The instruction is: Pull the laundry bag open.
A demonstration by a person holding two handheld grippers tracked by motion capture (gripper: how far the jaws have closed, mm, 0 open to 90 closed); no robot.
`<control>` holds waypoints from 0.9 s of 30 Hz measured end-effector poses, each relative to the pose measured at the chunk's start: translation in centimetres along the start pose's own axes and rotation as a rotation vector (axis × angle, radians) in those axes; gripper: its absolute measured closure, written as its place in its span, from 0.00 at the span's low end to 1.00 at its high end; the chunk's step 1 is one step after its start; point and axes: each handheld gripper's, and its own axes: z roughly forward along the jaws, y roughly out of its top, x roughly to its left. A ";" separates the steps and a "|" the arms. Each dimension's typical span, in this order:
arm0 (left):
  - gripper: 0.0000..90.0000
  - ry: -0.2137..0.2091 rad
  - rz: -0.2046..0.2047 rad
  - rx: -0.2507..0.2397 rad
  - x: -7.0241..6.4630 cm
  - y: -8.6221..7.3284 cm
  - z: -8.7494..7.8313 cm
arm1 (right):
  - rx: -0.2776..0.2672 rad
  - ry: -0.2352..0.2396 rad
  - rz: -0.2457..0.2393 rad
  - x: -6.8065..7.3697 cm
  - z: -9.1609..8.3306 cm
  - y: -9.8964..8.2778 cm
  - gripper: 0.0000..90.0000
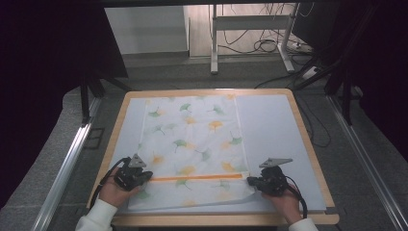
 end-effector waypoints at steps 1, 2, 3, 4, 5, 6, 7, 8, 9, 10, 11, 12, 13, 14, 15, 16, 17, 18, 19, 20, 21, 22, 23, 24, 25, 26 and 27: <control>1.00 0.003 -0.001 0.000 0.1 -0.1 -0.1 | 0.000 0.000 0.000 0.0 0.0 0.0 0.99; 1.00 0.005 -0.003 -0.001 0.1 -0.2 -0.2 | 0.000 -0.002 -0.001 0.0 0.0 0.0 0.99; 1.00 0.006 -0.007 -0.002 0.2 -0.4 -0.2 | 0.000 -0.002 -0.001 0.0 0.0 0.0 0.99; 1.00 0.009 -0.008 -0.003 0.3 -0.5 -0.3 | 0.000 -0.003 -0.002 0.0 0.0 0.0 0.99; 1.00 0.012 -0.012 -0.003 0.4 -0.6 -0.4 | 0.000 -0.003 -0.001 0.0 0.0 0.0 0.99; 1.00 0.016 -0.015 -0.004 0.5 -0.8 -0.5 | 0.000 -0.003 0.000 0.0 0.0 0.0 0.99; 1.00 0.020 -0.019 -0.002 0.6 -0.9 -0.6 | 0.000 -0.002 0.000 0.0 0.0 0.0 0.99; 1.00 0.020 -0.023 -0.003 0.7 -1.0 -0.6 | 0.001 -0.001 0.000 0.0 0.0 0.0 0.99; 1.00 0.020 -0.027 -0.005 0.8 -1.1 -0.7 | 0.001 0.000 0.001 0.0 0.0 0.0 0.99; 1.00 0.016 -0.029 -0.007 0.9 -1.2 -0.7 | 0.001 0.000 0.001 0.0 0.0 0.0 0.99; 1.00 0.020 -0.030 -0.007 0.9 -1.3 -0.8 | 0.000 0.000 0.002 0.0 0.0 0.0 0.99; 1.00 0.022 -0.028 -0.008 1.0 -1.3 -0.8 | 0.000 0.000 0.002 0.0 0.0 0.0 0.99; 1.00 0.027 -0.026 -0.006 1.0 -1.4 -0.9 | 0.000 0.000 0.002 0.0 0.0 0.0 0.99; 1.00 0.034 -0.023 -0.005 1.0 -1.4 -0.9 | 0.001 0.000 0.002 0.0 0.0 0.0 0.99; 1.00 0.030 -0.027 -0.008 1.0 -1.5 -0.9 | 0.001 0.000 0.002 0.0 0.0 0.0 0.99; 1.00 0.033 -0.028 -0.008 1.1 -1.6 -1.0 | 0.000 0.000 0.002 0.0 0.0 0.0 0.99; 1.00 0.035 -0.031 -0.009 1.1 -1.6 -1.0 | 0.001 0.000 0.002 0.0 0.0 0.0 0.99; 1.00 0.035 -0.033 -0.010 1.2 -1.7 -1.1 | 0.001 0.000 0.004 0.0 0.0 0.0 0.99; 1.00 0.032 -0.037 -0.012 1.3 -1.8 -1.2 | 0.001 0.000 0.004 0.0 0.0 0.0 0.99; 1.00 0.026 -0.046 -0.017 1.4 -2.0 -1.2 | 0.002 -0.001 0.002 0.0 0.0 0.0 0.99; 1.00 0.029 -0.045 -0.018 1.5 -2.1 -1.3 | 0.002 -0.001 0.001 0.0 0.0 0.0 0.99; 1.00 0.034 -0.049 -0.020 1.5 -2.2 -1.3 | 0.002 -0.001 0.001 0.0 0.0 0.0 0.99; 1.00 0.036 -0.051 -0.021 1.6 -2.3 -1.4 | 0.002 0.000 0.001 0.0 0.0 0.0 0.99; 1.00 0.033 -0.050 -0.022 1.6 -2.3 -1.4 | 0.002 -0.001 0.001 0.0 0.0 0.0 0.99; 1.00 0.041 -0.049 -0.020 1.6 -2.4 -1.5 | 0.002 -0.001 0.002 0.0 0.0 0.0 0.99; 1.00 0.040 -0.048 -0.022 1.6 -2.4 -1.5 | 0.003 -0.002 0.002 0.0 0.0 0.0 0.99; 1.00 0.041 -0.046 -0.024 1.5 -2.4 -1.5 | 0.003 -0.002 0.002 0.0 0.0 0.0 0.99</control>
